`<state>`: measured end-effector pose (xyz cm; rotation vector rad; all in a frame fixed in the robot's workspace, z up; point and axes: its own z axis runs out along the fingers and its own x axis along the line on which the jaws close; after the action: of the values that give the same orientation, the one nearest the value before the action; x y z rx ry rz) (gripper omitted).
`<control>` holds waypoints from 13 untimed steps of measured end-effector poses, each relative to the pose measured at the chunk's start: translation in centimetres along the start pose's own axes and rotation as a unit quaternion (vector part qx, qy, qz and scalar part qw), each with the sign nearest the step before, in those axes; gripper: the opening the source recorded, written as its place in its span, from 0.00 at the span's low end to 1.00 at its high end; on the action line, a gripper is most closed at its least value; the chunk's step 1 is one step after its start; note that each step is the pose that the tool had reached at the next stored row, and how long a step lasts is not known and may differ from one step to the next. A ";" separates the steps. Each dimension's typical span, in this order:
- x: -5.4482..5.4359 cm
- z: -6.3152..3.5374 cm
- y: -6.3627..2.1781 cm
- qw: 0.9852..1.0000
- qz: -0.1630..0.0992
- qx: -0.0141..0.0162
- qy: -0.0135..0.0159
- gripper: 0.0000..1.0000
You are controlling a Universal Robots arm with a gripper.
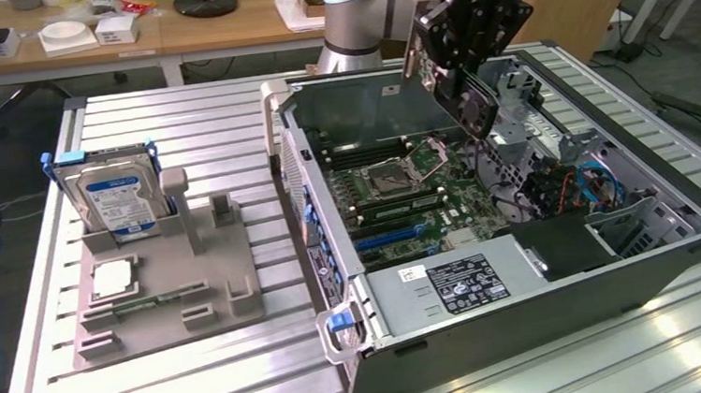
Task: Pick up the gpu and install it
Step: 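Insert the gpu into the slot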
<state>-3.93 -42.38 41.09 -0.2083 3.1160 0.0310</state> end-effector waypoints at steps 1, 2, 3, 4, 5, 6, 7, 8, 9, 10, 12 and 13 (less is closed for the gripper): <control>0.0 0.00 0.00 1.000 -0.009 0.000 0.000 0.27; 0.0 0.00 0.00 1.000 -0.017 0.000 0.000 0.27; 0.0 0.00 0.00 1.000 -0.022 0.000 0.000 0.27; 0.0 0.00 0.00 1.000 -0.024 0.000 0.000 0.27; 0.0 0.00 0.00 1.000 -0.026 0.000 0.000 0.27; 0.0 0.00 -0.01 1.000 -0.028 -0.001 0.001 0.27; 0.0 0.00 -0.02 1.000 -0.031 -0.001 0.001 0.27; 0.0 0.00 -0.03 0.999 -0.036 -0.001 0.001 0.27; 0.0 0.00 -0.03 0.999 -0.043 -0.001 0.001 0.27; 0.0 0.00 -0.02 0.999 -0.050 -0.001 0.001 0.27; 0.0 0.00 -0.02 0.998 -0.062 -0.001 0.001 0.27; 0.1 0.00 -0.03 0.998 -0.068 -0.001 0.001 0.27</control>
<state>-3.99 -42.41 41.09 -0.4197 3.0961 0.0329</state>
